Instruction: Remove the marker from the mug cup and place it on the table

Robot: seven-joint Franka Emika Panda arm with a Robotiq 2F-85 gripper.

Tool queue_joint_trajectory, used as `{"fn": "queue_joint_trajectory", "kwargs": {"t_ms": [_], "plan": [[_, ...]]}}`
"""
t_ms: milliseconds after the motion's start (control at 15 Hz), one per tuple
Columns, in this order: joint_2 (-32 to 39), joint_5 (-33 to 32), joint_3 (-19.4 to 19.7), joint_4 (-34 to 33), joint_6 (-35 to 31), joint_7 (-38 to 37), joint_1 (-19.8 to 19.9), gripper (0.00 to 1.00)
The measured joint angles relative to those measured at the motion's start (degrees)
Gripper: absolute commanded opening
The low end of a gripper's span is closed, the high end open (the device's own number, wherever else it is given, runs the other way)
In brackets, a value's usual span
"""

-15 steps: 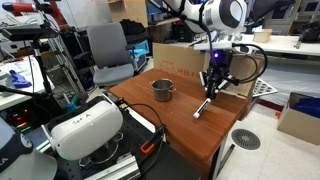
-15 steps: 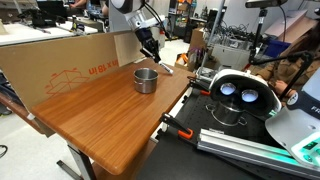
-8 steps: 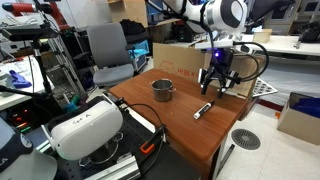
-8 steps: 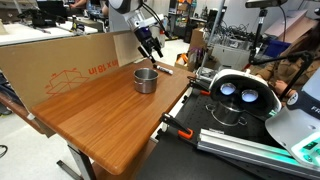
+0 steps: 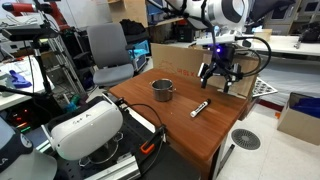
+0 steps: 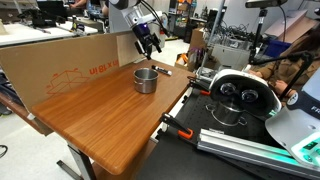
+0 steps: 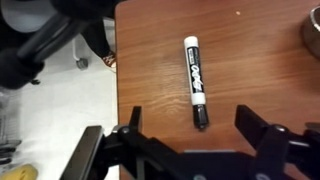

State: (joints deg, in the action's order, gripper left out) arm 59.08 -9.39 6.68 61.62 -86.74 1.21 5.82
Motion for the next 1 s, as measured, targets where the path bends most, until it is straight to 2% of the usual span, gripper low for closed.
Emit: {"fn": "queue_joint_trajectory", "kwargs": {"t_ms": [533, 800, 1000], "plan": [[-2.1, 0.6, -1.2, -0.8, 0.0, 1.2, -0.1, 1.0], [-6.7, 1.0, -2.1, 1.4, -0.5, 2.0, -0.2, 1.0], [-12.4, 1.2, -3.1, 5.9, -2.1, 3.2, -0.3, 1.0]]}}
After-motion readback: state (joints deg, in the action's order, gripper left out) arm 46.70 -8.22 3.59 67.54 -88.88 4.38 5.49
